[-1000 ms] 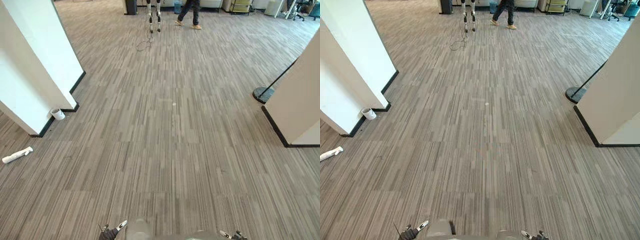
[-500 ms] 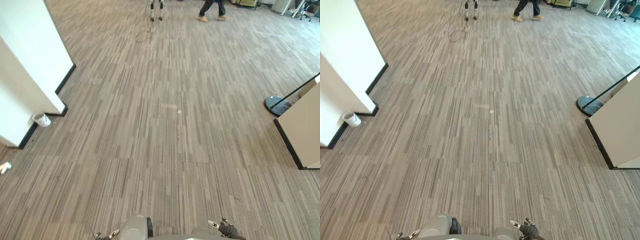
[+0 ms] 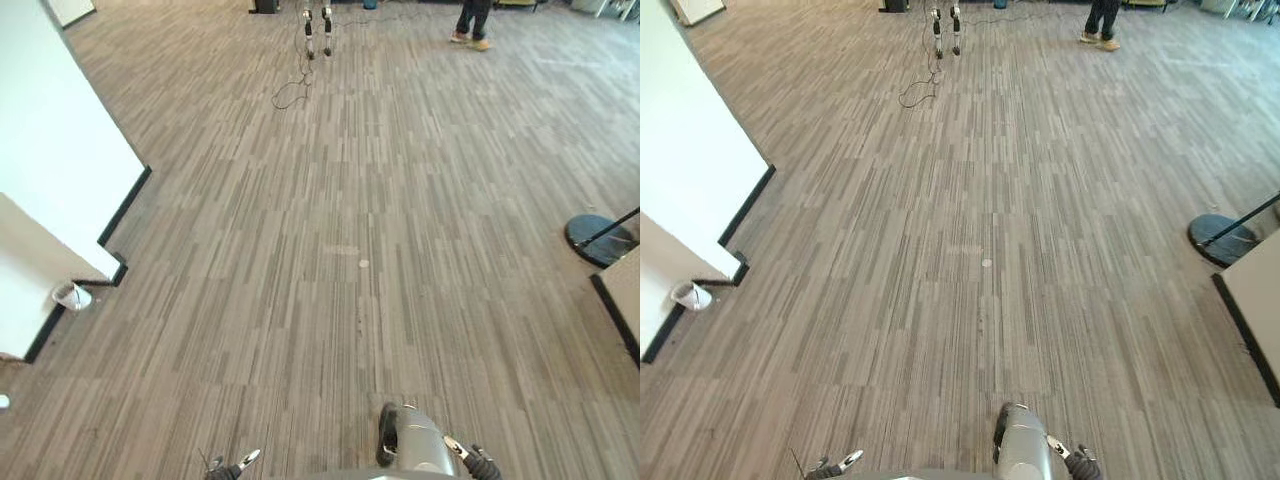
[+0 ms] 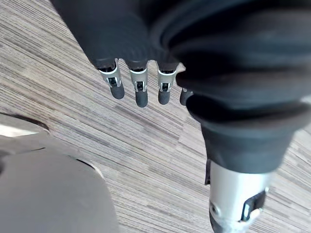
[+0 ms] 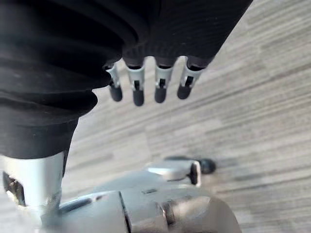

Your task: Organize washtable

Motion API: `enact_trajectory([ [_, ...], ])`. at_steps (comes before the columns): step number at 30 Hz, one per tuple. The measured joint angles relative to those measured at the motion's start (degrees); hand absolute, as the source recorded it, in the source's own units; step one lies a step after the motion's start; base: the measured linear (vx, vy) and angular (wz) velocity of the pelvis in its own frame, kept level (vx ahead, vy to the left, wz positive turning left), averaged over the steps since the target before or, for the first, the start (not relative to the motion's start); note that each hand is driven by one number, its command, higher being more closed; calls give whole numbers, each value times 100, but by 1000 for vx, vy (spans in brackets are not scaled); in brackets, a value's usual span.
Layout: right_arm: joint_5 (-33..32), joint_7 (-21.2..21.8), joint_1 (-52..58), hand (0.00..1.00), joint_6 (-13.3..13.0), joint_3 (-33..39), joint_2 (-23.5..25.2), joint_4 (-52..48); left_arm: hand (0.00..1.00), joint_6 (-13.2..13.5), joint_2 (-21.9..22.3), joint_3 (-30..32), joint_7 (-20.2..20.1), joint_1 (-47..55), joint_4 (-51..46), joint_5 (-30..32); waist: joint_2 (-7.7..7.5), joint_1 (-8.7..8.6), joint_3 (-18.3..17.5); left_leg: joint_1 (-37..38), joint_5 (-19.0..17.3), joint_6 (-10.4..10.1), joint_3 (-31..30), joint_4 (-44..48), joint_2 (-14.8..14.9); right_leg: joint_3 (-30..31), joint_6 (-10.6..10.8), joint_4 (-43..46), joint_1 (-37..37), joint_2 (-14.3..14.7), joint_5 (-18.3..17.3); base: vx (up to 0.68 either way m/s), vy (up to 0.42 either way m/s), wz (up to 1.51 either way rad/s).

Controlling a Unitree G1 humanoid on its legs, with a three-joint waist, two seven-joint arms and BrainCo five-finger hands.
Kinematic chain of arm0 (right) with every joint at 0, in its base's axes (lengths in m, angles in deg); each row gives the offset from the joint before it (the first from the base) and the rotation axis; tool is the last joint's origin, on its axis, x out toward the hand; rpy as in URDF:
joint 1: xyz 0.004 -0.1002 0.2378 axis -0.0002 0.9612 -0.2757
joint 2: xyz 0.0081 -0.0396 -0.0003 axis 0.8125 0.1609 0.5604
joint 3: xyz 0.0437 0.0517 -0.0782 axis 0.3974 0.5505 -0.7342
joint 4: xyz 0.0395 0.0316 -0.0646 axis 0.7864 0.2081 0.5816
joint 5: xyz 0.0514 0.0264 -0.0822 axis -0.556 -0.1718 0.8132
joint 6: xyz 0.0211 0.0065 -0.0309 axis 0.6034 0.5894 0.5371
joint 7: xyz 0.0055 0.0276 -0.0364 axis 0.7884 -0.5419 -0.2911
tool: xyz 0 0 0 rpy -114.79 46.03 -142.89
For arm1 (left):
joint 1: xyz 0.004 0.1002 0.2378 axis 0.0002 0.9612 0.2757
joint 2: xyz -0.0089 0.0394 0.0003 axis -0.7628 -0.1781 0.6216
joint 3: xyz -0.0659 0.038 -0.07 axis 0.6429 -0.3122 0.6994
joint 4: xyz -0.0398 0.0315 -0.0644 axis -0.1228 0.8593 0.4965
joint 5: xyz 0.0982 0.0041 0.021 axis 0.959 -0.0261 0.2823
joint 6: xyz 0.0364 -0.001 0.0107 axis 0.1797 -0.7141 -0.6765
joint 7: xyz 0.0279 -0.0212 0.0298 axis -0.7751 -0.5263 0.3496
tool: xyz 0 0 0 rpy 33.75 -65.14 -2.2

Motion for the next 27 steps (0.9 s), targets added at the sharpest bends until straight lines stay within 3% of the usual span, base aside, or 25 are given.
enact_trajectory([
  [2, -12, -14, -49, 0, -3, -24, 25, 95, 0, -2, -85, -32, 11, 15, -21, 0, -118, -2, 39, -487, -351, -6, 159, 355, -20, 26, -23, -472, 597, 73, -15, 506, -136, -11],
  [4, -45, -23, -171, 0, 0, -55, 82, 220, 0, 21, -138, -93, 16, 64, -88, -10, -321, 14, 106, -1080, -741, -22, 415, -121, -258, 103, -5, -1076, 1259, 71, -10, 479, -69, -9],
  [6, -79, -27, -233, 0, -4, -51, 101, 220, 0, 104, -144, -130, 23, 130, -170, -66, -366, 50, 116, -1499, -847, -46, 595, -1153, -434, 169, 94, -1372, 1587, 74, -77, 417, 25, -24],
  [7, -97, -23, -267, 0, -7, -53, 106, 218, 0, 96, -148, -138, 24, 134, -160, -103, -377, 128, 123, -1661, -839, -51, 600, -2379, -627, 306, 166, -1466, 1773, 42, -191, 442, 134, -36],
  [9, -96, -23, -291, 0, -7, -56, 152, 218, 0, 99, -179, -144, 21, 134, -162, -112, -463, 163, 161, -1797, -660, -150, 387, -3838, -906, 413, 283, -1471, 1995, -95, -460, 457, 197, -31],
  [10, -96, -27, -294, 0, -6, -63, 190, 228, 0, 98, -185, -148, 20, 157, -160, -117, -544, 183, 164, -1786, -332, -145, 298, -4099, -1018, 483, 355, -1466, 2043, -176, -555, 455, 249, -56],
  [11, -94, -28, -297, 0, -22, -222, 202, 250, 0, 106, -253, -161, 19, 317, -149, -131, -687, 314, 84, -1676, 283, -122, 224, -4341, -1269, 777, 493, -1519, 2105, -359, -731, 456, 258, -57],
  [12, -93, -26, -337, 0, -34, -246, 245, 335, 0, 107, -325, -164, 19, 324, -132, -136, -725, 315, 53, -1674, 94, -61, 245, -4222, -1358, 868, 491, -1575, 2128, -436, -744, 521, 235, -55],
  [14, -80, -3, -401, 0, -62, -227, 321, 450, 0, 117, -438, -164, 13, 284, -45, -158, -958, 307, -2, -1827, -496, 148, 229, -3425, -1452, 1322, 452, -1266, 2092, -520, -498, 588, 313, -17],
  [16, -54, 1, -391, 0, -77, -204, 357, 596, 0, 114, -538, -165, 5, 277, 71, -221, -1072, 299, -41, -1616, -860, 254, 253, -3243, -1579, 1560, 543, -113, 1777, -657, -458, 513, 300, 0],
  [17, -45, 11, -386, 0, -75, -204, 365, 672, 0, 92, -610, -174, 3, 272, 143, -227, -1151, 279, -1, -1270, -1074, 359, 384, -3267, -1727, 1660, 1029, 1109, 1411, -841, -59, 504, 182, 13],
  [18, -43, 33, -378, 0, -67, -184, 360, 694, 0, 81, -624, -193, 4, 272, 176, -225, -1173, 263, 6, -869, -1245, 474, 412, -3336, -1837, 1638, 1380, 1990, 1174, -996, 755, 501, 166, 12],
  [19, -39, 39, -374, 0, -70, -139, 336, 712, 0, 81, -623, -214, 2, 286, 174, -224, -1095, 221, 37, -668, -1287, 510, 418, -3418, -1858, 1575, 1390, 2358, 1068, -1064, 904, 474, 161, 12],
  [21, 18, 101, -440, 0, -79, -117, 297, 719, 0, 82, -630, -304, -2, 284, 162, -222, -1059, 151, 44, 158, -1299, 501, 431, -4072, -1848, 1196, 941, 3129, 531, -1069, 389, 482, 127, -1],
  [22, 19, 108, -440, 0, -81, -117, 283, 716, 0, 82, -630, -311, -6, 283, 159, -222, -1041, 152, 43, 355, -1289, 484, 471, -4255, -1812, 1092, 849, 3108, 401, -1014, 258, 455, 53, -24],
  [24, 16, 113, -398, 0, -95, -115, 255, 611, 0, 40, -582, -302, -23, 287, 165, -222, -943, 140, 23, 769, -1284, 476, 583, -4644, -1679, 770, 701, 2651, 33, -824, -49, 359, -34, -23],
  [25, 8, 113, -372, 0, -124, -88, 267, 478, 0, 34, -550, -284, -44, 208, 159, -219, -881, 113, 26, 1006, -1286, 471, 603, -4878, -1583, 512, 578, 1660, -270, -727, -129, 343, -82, -2],
  [27, 4, 111, -302, 0, -121, -39, 275, 337, 0, 33, -513, -275, -42, 122, 153, -215, -813, 39, 35, 1140, -1299, 425, 596, -4977, -1475, 412, 540, 695, -445, -692, -92, 346, -106, 18],
])
